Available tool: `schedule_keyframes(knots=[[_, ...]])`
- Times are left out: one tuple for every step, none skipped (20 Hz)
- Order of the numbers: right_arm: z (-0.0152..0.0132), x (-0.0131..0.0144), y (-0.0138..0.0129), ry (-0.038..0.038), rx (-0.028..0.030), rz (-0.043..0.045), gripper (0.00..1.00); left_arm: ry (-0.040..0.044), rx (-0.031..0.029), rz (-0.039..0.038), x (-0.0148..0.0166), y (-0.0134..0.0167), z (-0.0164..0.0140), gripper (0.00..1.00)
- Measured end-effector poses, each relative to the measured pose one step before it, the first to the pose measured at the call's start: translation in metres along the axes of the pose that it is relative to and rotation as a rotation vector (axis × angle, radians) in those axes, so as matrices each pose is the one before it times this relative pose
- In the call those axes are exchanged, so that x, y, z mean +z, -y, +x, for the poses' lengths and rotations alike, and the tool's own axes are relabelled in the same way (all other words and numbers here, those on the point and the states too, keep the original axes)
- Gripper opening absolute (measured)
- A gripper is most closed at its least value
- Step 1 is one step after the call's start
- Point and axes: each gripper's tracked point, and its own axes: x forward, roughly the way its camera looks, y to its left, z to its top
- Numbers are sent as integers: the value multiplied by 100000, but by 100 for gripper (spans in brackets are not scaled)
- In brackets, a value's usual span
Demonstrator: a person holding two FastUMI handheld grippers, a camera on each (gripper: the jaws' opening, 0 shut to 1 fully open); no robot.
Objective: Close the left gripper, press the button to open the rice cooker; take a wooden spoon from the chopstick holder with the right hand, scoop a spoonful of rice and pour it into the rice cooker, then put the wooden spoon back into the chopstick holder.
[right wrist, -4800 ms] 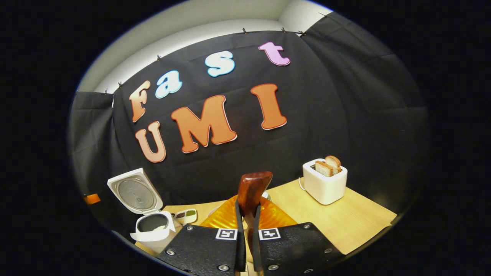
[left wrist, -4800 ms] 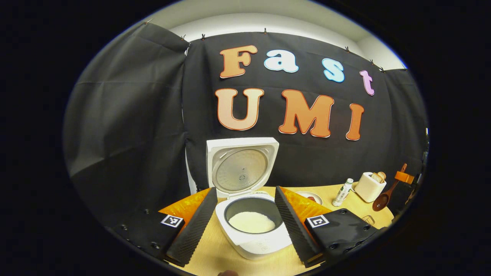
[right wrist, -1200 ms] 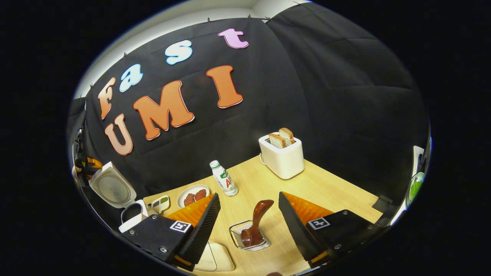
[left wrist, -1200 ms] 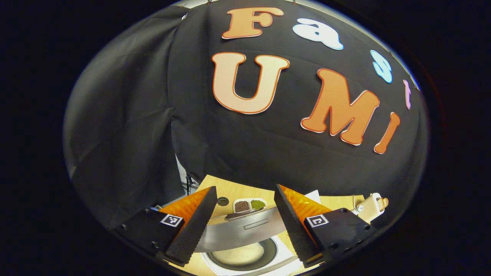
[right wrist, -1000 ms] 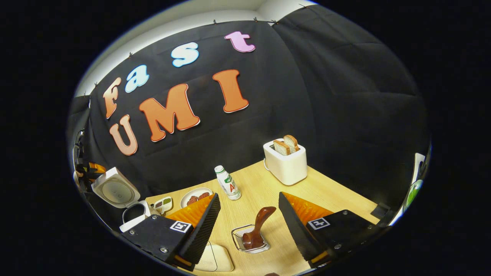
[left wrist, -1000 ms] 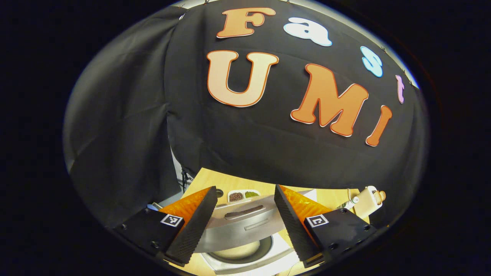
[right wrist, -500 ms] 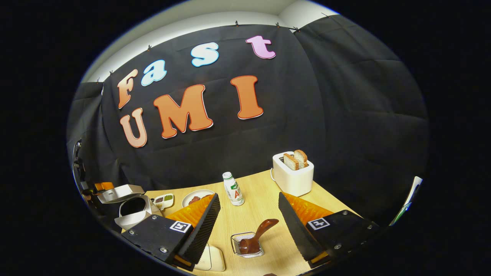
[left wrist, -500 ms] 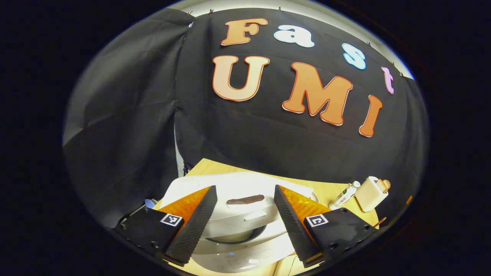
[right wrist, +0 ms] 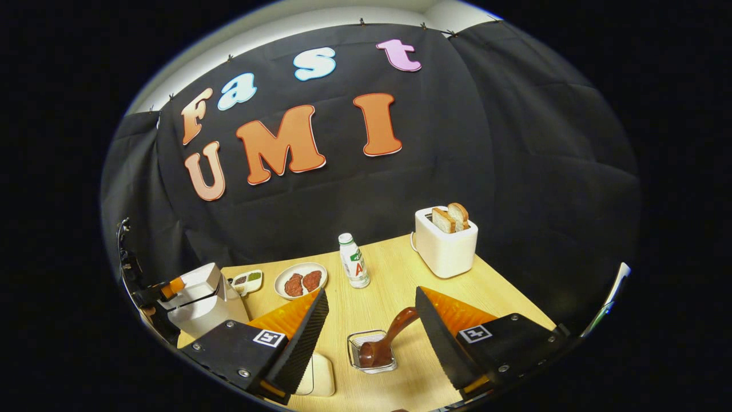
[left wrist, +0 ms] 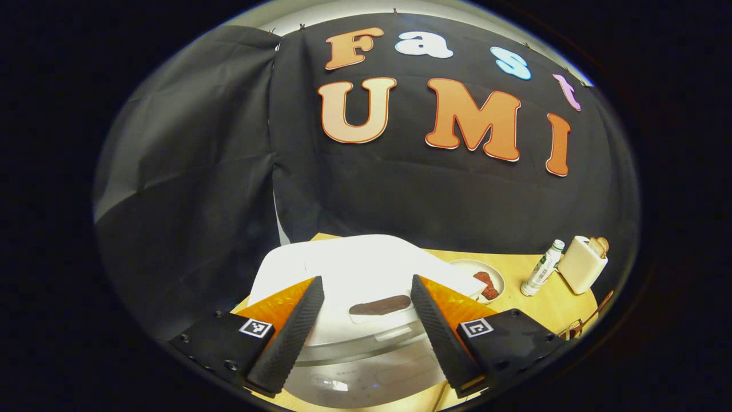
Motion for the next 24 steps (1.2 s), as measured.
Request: schedule_keyframes(knots=[[77, -350, 210, -1030, -409, 839, 95, -230, 1655, -128, -311, -104, 293, 100], [-4, -299, 114, -1002, -95, 1105, 95, -605, 1397, 259, -351, -83, 280, 100], [119, -130, -11, -763, 92, 1209, 95, -1383, 1074, 74, -605, -114, 281, 100], [68, -34, -8, -370, 251, 891, 95, -1366, 552, 407, -541, 11, 305, 100], [120, -232, 155, -587, -232, 434, 95, -2188, 74, 1158, -793, 177, 136, 100], [134, -276, 205, -648, -441, 58, 95, -1139, 16, 1270, -672, 89, 50, 100], [35, -230, 192, -683, -526, 5, 95, 927, -7, 1120, -23, -53, 30, 100], [52, -180, 101, -750, -431, 169, 95, 1630, -31, 458, 244, 7, -65, 100], [17, -9, 178, -665, -381, 185, 95, -415, 359, -1377, -124, 4, 9, 100], [-13, -56, 146, -396, -355, 143, 95, 412, -493, 216, 5, 29, 234, 100], [148, -61, 138, -77, -372, 85, 95, -193, -939, 959, -335, 373, 127, 100], [116, 22, 64, -5, -379, -70, 95, 199, -155, 754, -419, 159, 40, 100], [37, 87, -20, 48, -248, -84, 95, 287, -114, 839, 236, -158, 30, 100], [40, 106, -66, 49, 14, -196, 95, -267, -26, -873, -44, 116, 497, 100], [-58, 16, -176, 94, 194, -267, 95, 738, -318, -87, 312, -9, -108, 100], [-113, 183, -195, 264, 342, -357, 95, 1176, -684, 609, 325, 40, 11, 100], [-225, 17, -193, 434, 267, -453, 95, -189, -991, 488, 138, 119, -37, 100], [-148, 384, -138, 901, 35, -466, 95, -1959, -830, 66, -52, 14, -28, 100], [-227, 513, -285, 1284, 197, -408, 95, -1618, -1121, -428, 294, -79, -88, 100], [-209, 555, -422, 1436, 414, -122, 95, -1351, -1799, -1520, 491, 24, -229, 100], [-161, 640, -481, 1397, 723, -32, 95, 105, -1445, -2021, 1009, -25, -469, 100], [-117, 663, -559, 1441, 723, -100, 95, 1289, -2241, -2205, 1376, 135, -737, 100], [-149, 667, -542, 1388, 627, -273, 95, 1719, -2192, -1416, 1421, 389, -800, 100], [-183, 564, -573, 1311, 881, -331, 95, 1649, -932, 94, 1525, -111, -883, 100]])
